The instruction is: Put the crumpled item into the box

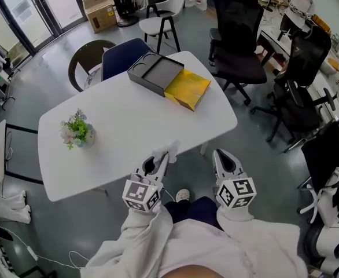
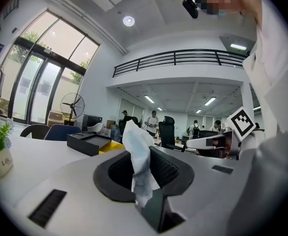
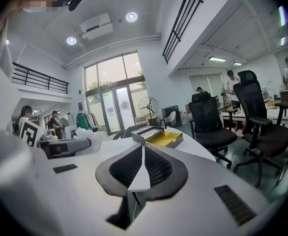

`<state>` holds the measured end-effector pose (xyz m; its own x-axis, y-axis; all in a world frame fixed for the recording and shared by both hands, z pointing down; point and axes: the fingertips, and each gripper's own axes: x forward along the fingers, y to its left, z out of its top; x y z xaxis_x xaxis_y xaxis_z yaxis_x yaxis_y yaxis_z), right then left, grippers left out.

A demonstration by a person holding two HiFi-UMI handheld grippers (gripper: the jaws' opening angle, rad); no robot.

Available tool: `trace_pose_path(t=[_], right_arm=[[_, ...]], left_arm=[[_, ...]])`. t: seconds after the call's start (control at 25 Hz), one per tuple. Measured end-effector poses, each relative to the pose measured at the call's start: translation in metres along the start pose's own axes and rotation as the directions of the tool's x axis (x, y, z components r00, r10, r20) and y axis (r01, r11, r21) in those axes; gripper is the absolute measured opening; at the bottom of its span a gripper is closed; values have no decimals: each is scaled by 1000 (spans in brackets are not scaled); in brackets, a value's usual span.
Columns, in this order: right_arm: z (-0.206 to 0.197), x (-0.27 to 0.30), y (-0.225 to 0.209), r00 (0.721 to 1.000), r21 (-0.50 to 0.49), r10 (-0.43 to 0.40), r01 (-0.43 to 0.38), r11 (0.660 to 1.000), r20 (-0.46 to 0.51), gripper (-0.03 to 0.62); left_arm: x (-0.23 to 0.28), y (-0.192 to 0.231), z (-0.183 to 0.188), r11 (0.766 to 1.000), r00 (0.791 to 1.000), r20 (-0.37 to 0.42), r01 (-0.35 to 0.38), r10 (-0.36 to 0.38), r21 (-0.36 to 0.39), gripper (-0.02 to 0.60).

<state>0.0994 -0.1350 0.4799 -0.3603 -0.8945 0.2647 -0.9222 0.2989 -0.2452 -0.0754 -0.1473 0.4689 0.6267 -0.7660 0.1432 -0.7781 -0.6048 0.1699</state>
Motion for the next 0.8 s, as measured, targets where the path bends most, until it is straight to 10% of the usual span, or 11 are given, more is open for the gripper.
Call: trace_pose_path(t=[0.8], right_arm=[[16, 45, -32, 999, -8, 3, -3, 1000, -34, 40]], left_arm=[[60, 23, 6, 999, 1000, -18, 9, -10, -37, 80]])
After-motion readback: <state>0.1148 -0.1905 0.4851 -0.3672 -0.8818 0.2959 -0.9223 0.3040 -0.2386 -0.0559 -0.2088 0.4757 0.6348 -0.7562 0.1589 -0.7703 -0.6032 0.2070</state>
